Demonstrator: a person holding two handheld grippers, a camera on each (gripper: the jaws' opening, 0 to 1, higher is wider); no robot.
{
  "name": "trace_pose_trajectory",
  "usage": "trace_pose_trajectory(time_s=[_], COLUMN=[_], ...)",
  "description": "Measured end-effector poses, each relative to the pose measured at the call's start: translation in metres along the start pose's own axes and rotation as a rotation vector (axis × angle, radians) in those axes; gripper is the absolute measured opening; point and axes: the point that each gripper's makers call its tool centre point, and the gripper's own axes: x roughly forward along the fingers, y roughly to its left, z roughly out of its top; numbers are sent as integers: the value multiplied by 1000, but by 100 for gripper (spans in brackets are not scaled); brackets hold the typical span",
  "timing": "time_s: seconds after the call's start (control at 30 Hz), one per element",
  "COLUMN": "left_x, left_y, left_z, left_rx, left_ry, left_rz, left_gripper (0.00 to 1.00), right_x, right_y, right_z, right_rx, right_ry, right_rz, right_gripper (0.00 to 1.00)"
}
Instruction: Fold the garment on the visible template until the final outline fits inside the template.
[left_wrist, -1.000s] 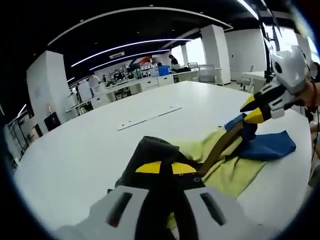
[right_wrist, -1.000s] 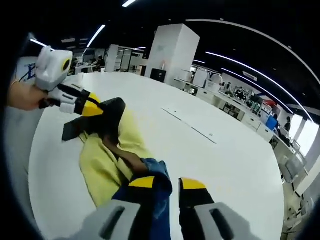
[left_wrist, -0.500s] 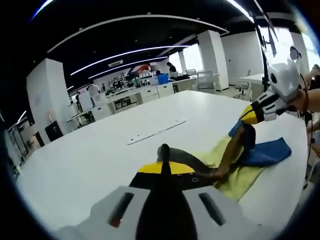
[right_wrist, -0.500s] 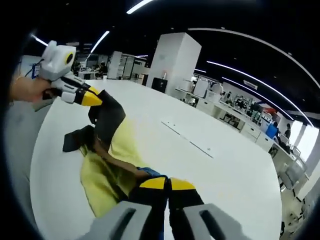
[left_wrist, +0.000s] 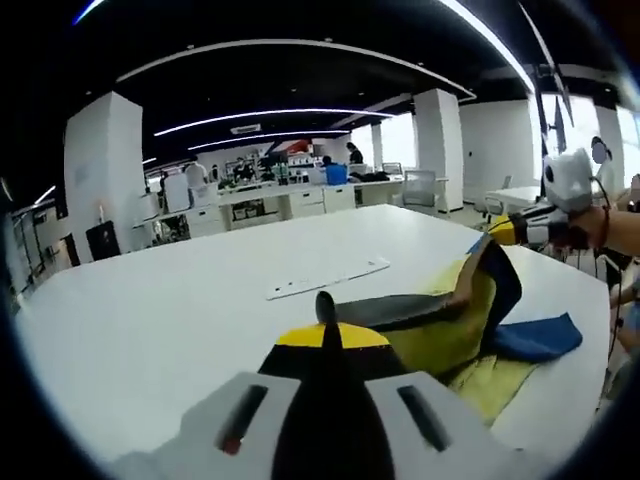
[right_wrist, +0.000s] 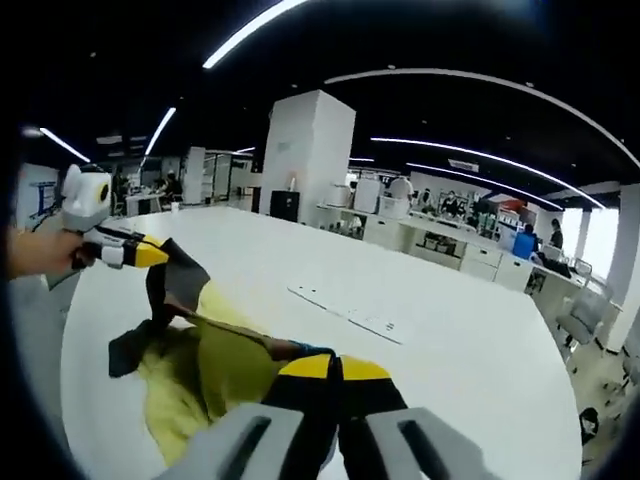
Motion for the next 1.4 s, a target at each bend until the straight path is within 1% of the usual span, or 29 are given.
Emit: trace_pose_trajectory(time_s=[0.07, 0.2, 0.3, 0.37, 0.4, 0.47, 0.6, 0.63, 0.7, 0.77, 0.8, 0.83, 0.87, 0.93, 0.97, 1.0, 1.07, 1.2, 1.33, 1.37, 1.4], left_x=[9, 29, 45, 56, 60, 66, 82, 86, 92, 101, 104, 105, 110, 114, 114, 116, 117, 123, 127, 129, 131], left_y=[4, 11, 19, 22, 23, 23, 31, 35, 36, 39, 43, 48, 50, 55, 55, 58, 59, 64, 69, 71, 73], left_z=[-1, -3, -8, -12, -13, -16, -30, -36, -41, -50, -57, -63, -68, -73, -76, -78, -80, -87, -94, -98, -99], left_rx=[-3, 27, 33, 20, 20, 24, 17, 4, -29, -23, 0, 15, 9, -33, -69, -73, -67, -30, -20, -17, -19], left_ry=[4, 11, 18, 30, 28, 29, 47, 63, 62, 78, 107, 133, 142, 145, 153, 152, 163, 187, 221, 239, 243], left_rz=[11, 28, 48, 46, 46, 53, 73, 91, 93, 101, 116, 135, 130, 136, 134, 136, 140, 148, 161, 165, 174], left_gripper=[0, 0, 0, 0, 0, 0, 0, 0, 0, 0, 0, 0, 0, 0, 0, 0, 0, 0, 0, 0, 0], right_x=[8, 25, 42, 53, 57, 68, 90, 94, 103, 112, 116, 119, 121, 127, 128, 130, 133, 136, 138, 138, 138], right_y=[-5, -13, -22, -26, -27, -32, -43, -44, -45, -45, -46, -48, -51, -53, -55, -56, -57, -59, -57, -58, -58], right_z=[1, -1, -6, -11, -12, -17, -34, -36, -44, -53, -60, -65, -73, -81, -84, -88, -96, -105, -115, -110, -110], right_rx=[13, 28, 71, 82, 81, 108, 144, 145, 158, 161, 170, 174, 204, 246, 245, 235, 255, 275, 259, 277, 277], right_ry=[-4, 5, 11, 25, 25, 24, 59, 61, 79, 98, 114, 128, 143, 142, 151, 161, 185, 208, 256, 243, 250], right_rz=[-7, -17, -33, -42, -43, -50, -75, -77, -81, -84, -88, -97, -115, -112, -115, -120, -126, -135, -131, -139, -137], right_gripper=[0, 0, 0, 0, 0, 0, 0, 0, 0, 0, 0, 0, 0, 0, 0, 0, 0, 0, 0, 0, 0])
